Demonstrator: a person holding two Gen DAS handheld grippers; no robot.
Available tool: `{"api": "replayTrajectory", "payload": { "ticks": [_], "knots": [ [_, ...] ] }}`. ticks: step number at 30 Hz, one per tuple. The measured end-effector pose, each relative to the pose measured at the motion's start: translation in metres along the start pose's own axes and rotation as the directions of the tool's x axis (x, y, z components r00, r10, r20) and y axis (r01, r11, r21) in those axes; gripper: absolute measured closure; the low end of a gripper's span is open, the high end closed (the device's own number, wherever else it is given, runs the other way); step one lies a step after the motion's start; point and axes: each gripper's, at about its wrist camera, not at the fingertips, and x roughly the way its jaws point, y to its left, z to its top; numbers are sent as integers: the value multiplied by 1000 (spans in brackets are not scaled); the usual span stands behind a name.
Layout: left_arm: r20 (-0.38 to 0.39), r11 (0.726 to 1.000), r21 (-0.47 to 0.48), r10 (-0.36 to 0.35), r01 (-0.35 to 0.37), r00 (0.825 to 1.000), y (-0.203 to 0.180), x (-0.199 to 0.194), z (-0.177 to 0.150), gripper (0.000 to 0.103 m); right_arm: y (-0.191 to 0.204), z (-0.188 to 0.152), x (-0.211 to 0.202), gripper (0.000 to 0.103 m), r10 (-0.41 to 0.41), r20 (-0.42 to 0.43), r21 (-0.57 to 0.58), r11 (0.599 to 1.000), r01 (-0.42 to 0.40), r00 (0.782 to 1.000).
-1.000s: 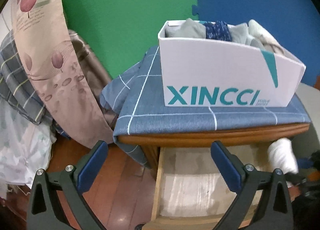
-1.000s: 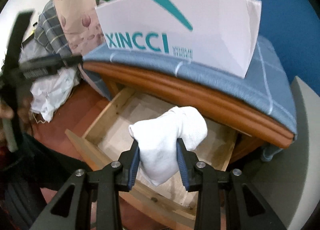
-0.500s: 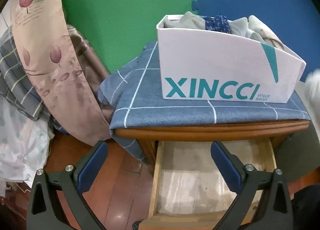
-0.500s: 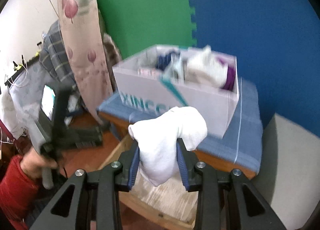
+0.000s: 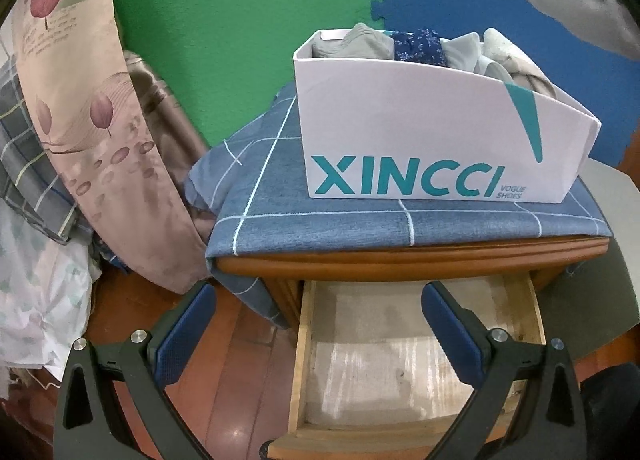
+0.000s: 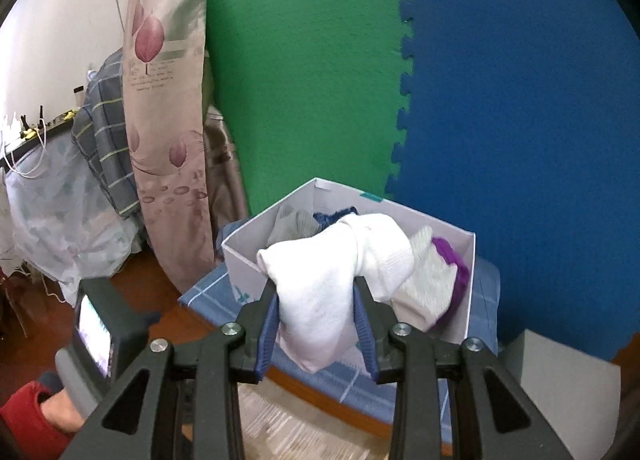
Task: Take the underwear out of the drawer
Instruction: 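Carry the white sock with the right tool into the white box and release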
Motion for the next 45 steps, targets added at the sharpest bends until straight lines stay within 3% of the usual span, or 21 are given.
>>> {"api": "replayTrajectory", "payload": {
  "ticks": [12,26,36,45],
  "knots": [
    [4,999,-44,-8,8,1000,11,-3,2,1,15,30,75,68,-51,-73,-72,996,45,996],
    [-28,981,-195,-13,8,1000,44,0,2,1,13,22,149,68,-91,-185,-96,993,74,979],
    [-32,983,-185,-21,14,999,45,2,3,1,-9,20,212,65,-94,-283,-5,995,97,955],
    [-35,984,-178,-24,17,999,42,3,2,1,-1,16,217,56,-134,-284,-17,991,135,949]
  ]
}}
